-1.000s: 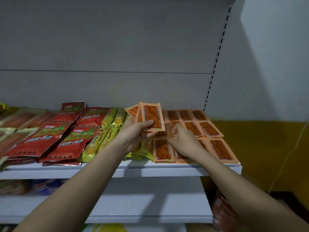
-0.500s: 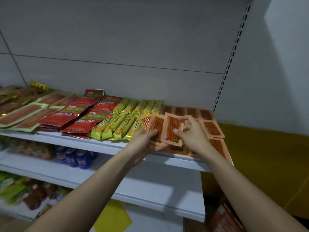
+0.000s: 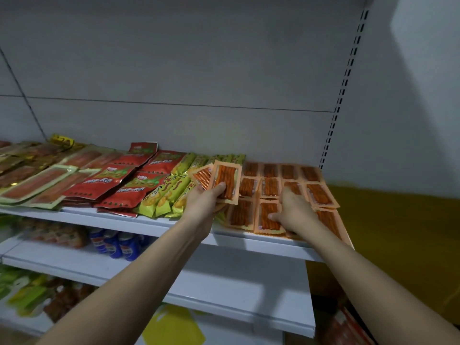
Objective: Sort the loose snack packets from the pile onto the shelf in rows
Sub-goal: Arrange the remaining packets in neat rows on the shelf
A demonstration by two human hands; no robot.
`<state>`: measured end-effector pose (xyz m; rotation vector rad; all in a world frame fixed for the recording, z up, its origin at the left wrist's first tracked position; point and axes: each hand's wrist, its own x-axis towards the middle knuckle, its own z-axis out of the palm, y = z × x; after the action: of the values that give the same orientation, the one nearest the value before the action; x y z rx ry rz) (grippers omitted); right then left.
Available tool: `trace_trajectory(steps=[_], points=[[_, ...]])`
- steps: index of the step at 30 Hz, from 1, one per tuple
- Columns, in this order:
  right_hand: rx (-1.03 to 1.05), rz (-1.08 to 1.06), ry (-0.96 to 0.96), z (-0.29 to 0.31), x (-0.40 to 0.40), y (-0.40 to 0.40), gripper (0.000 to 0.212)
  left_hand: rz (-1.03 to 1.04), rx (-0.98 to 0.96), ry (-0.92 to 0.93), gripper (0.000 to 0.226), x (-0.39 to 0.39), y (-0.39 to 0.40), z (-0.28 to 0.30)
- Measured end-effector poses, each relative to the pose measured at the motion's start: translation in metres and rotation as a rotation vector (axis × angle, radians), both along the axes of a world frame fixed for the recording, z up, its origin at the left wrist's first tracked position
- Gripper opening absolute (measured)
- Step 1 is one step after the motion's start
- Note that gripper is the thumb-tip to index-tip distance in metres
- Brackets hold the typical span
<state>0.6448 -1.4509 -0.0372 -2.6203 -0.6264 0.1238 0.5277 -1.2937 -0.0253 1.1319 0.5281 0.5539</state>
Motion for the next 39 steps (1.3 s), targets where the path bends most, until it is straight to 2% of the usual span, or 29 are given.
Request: trace_trajectory(steps=[3, 5, 7, 8, 11, 13, 21, 25, 29, 36, 39], points=[[-0.078, 0.010, -0.213, -0.003, -0.005, 0.003, 0.067, -0.017, -0.001, -0.002, 0.018, 0.007, -0.003, 0.001], [-0.031, 0.050, -0.255, -0.002, -0.006, 0.004, 0.056, -0.044, -0.010, 0.000, 0.017, 0.011, -0.010, 0.002], [0.152, 0.074, -0.159, 0.007, -0.005, 0.003, 0.026, -0.066, -0.027, -0.011, 0.011, 0.017, -0.018, 0.003], [0.269, 0.084, -0.074, 0.014, -0.004, 0.002, 0.018, -0.072, -0.033, -0.016, 0.010, 0.019, -0.022, 0.004], [0.580, 0.112, 0.116, 0.032, -0.006, -0.004, 0.017, -0.093, -0.021, -0.009, 0.010, 0.027, -0.033, 0.002], [0.653, 0.135, 0.150, 0.034, -0.010, -0.007, 0.021, -0.118, -0.005, 0.002, 0.012, 0.028, -0.043, -0.001], [0.613, 0.072, 0.186, 0.022, -0.006, -0.026, 0.025, -0.184, -0.014, 0.067, 0.022, 0.028, -0.067, -0.003], [0.552, 0.056, 0.164, 0.030, -0.005, -0.037, 0.024, -0.208, 0.034, 0.083, 0.016, 0.029, -0.070, -0.001], [0.649, -0.030, 0.229, 0.052, 0.014, -0.057, 0.020, -0.203, 0.083, 0.048, 0.016, 0.035, -0.065, 0.009], [0.421, -0.149, 0.286, 0.024, 0.029, -0.073, 0.017, -0.121, 0.179, 0.151, 0.015, 0.045, -0.033, 0.003], [0.348, -0.151, 0.236, 0.005, 0.030, -0.063, 0.017, -0.117, 0.242, 0.201, 0.011, 0.053, -0.025, 0.003]])
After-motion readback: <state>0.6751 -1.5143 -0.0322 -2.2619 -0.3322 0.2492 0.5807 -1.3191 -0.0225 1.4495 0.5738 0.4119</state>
